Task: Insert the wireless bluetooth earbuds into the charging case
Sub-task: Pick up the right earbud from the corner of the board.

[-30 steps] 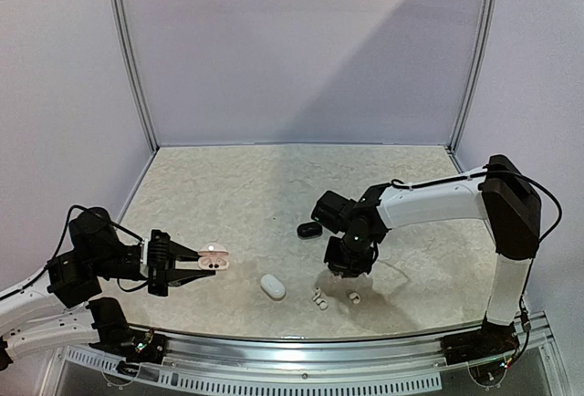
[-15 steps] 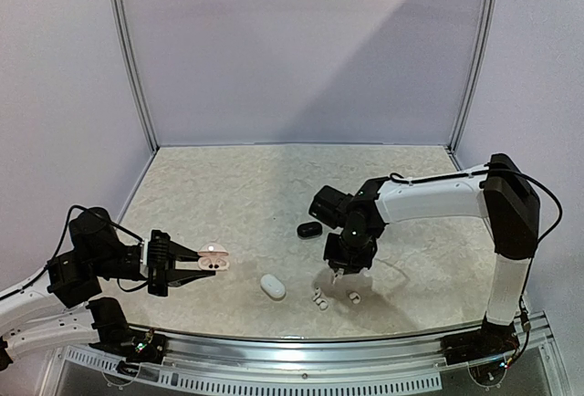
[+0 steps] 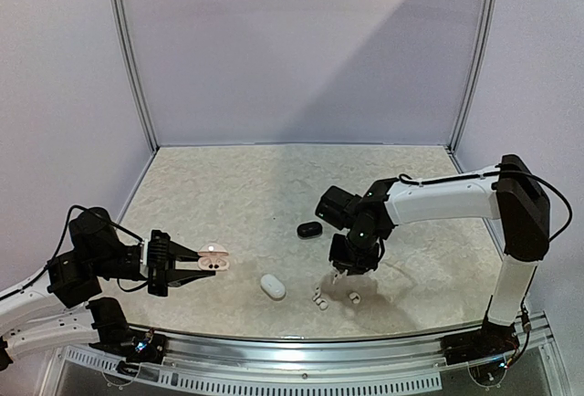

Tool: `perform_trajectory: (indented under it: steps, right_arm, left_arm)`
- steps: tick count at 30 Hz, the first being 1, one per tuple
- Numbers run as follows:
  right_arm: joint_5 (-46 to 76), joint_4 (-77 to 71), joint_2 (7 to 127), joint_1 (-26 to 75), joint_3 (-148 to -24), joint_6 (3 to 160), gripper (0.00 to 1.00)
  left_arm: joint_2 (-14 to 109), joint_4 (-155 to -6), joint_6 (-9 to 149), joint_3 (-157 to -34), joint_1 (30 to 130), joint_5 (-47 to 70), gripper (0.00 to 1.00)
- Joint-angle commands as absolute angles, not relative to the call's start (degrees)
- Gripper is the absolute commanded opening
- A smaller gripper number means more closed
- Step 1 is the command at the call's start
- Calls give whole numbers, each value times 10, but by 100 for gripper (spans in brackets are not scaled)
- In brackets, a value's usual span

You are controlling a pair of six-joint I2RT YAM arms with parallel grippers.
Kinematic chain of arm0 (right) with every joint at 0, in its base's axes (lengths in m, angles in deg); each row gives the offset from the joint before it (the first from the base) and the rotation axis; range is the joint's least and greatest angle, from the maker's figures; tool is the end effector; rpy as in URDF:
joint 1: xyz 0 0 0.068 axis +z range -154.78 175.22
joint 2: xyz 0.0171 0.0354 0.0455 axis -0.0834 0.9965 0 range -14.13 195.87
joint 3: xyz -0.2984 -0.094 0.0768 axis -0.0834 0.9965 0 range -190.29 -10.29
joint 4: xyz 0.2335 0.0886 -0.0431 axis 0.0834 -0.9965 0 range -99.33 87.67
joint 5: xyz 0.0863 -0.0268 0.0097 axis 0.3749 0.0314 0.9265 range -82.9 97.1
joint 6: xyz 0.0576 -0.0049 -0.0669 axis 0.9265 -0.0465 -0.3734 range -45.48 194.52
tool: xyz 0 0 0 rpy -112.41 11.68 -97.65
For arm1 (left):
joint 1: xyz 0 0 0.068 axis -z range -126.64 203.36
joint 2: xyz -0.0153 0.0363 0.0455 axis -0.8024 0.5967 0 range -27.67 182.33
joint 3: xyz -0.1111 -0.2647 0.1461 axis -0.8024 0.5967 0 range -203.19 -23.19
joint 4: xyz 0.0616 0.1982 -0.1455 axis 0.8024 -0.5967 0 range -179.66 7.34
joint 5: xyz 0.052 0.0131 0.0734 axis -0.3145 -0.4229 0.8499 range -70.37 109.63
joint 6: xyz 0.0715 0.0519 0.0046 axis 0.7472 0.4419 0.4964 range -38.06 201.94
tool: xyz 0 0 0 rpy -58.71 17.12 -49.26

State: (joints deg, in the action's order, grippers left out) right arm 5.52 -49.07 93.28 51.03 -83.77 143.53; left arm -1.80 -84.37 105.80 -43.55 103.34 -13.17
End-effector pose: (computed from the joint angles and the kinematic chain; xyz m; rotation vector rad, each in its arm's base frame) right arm 0.2088 0.3036 0.1811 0.3522 3.0150 0.1997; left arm 0.0426 -0.1169 0.2702 1.3649 1.0875 -0.8207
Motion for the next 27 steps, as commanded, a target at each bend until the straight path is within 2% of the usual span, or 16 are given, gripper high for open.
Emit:
perform_trajectory:
  steps: [1, 27]
  right_arm:
    - [65, -468, 958, 509, -843, 1425, 18]
    - [74, -467, 956, 510, -865, 1408, 18]
  left_arm:
    - [-20, -856, 1060, -429, 1030, -137, 0]
    - [-20, -856, 1062, -429, 1030, -138, 0]
